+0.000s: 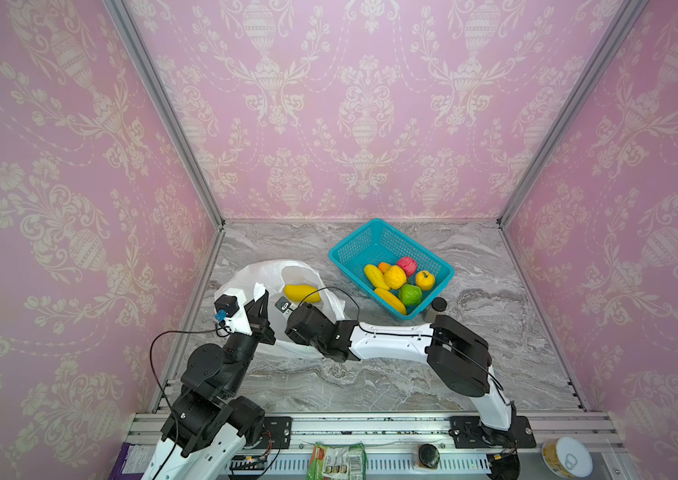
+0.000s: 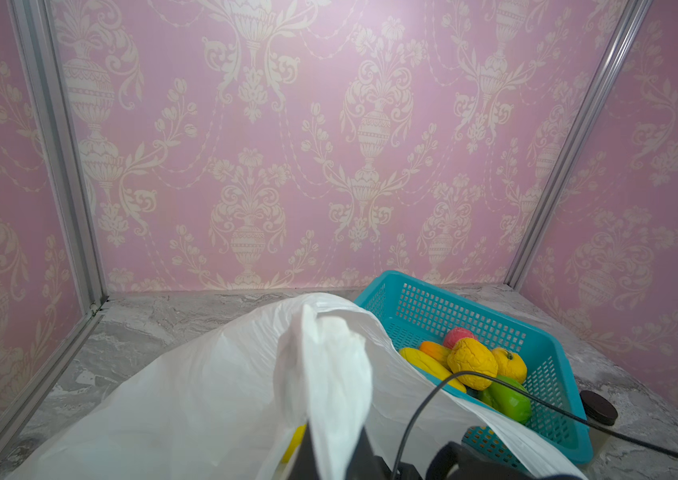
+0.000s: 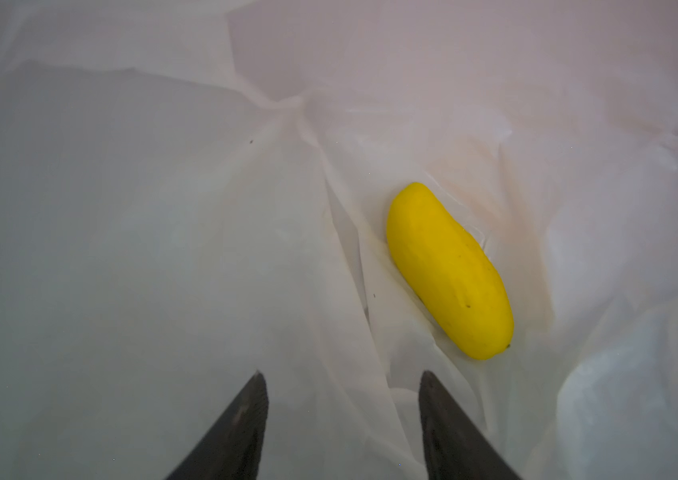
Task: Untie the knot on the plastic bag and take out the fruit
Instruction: 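Lower the right gripper into the bag and grasp the small yellow fruit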
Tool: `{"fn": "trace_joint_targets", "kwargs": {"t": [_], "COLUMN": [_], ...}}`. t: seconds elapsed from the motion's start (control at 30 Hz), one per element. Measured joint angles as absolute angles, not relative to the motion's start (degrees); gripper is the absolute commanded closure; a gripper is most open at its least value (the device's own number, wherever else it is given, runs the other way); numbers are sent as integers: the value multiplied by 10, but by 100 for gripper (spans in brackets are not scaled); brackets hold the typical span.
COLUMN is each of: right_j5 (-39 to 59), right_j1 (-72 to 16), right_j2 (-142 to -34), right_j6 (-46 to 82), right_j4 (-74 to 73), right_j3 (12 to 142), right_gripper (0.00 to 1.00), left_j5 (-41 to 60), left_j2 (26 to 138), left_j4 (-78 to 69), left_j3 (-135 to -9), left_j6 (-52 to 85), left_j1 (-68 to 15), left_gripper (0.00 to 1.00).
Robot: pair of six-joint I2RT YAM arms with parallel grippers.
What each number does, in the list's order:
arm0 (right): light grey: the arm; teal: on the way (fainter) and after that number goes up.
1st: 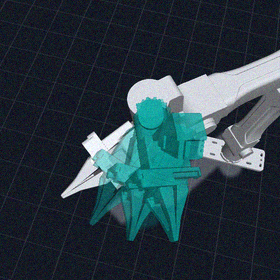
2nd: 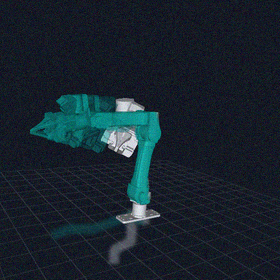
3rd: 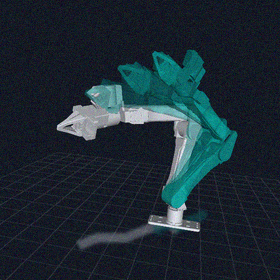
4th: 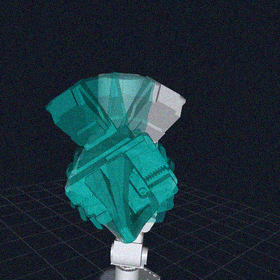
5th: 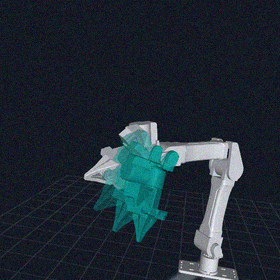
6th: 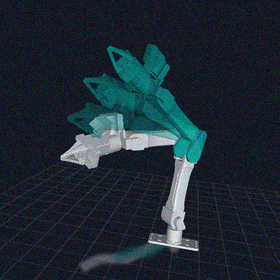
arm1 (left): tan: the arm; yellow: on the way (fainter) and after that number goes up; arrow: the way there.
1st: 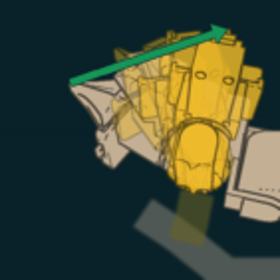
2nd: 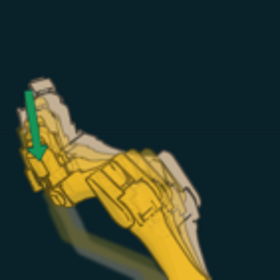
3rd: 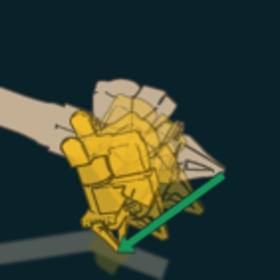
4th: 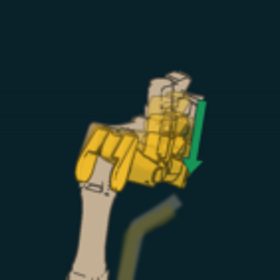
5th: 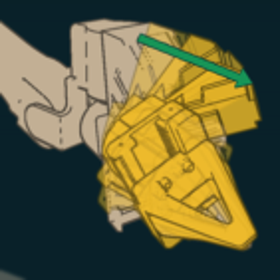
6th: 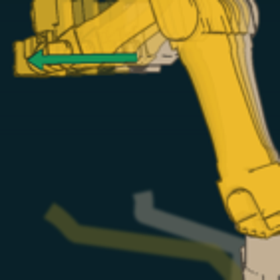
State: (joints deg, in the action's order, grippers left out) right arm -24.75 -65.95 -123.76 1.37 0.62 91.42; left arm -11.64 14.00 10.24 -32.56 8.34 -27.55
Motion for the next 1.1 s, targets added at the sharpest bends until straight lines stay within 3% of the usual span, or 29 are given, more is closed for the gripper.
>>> {"fn": "trace_joint_targets", "kwargs": {"t": [0.27,0.6,0.87,1.03,1.1], "right_j5": [-310,-348,-349,-343,-342], "right_j1": [-642,-606,-581,-576,-575], "right_j2": [-1342,-1464,-1488,-1490,-1487], "right_j6": [31,46,54,67,76], "right_j4": [101,217,254,264,258], "right_j3": [1065,1249,1279,1277,1266], "right_gripper": [17,12,14,35,39], "left_j5": [-90,-67,-67,-67,-69], "left_j2": [152,143,105,98,97], "left_j4": [103,106,118,123,124], "left_j3": [-333,-337,-338,-338,-338], "left_j6": [84,84,84,84,84], "left_j1": [-276,-276,-276,-276,-276], "left_gripper": [100,100,100,100,100]}}
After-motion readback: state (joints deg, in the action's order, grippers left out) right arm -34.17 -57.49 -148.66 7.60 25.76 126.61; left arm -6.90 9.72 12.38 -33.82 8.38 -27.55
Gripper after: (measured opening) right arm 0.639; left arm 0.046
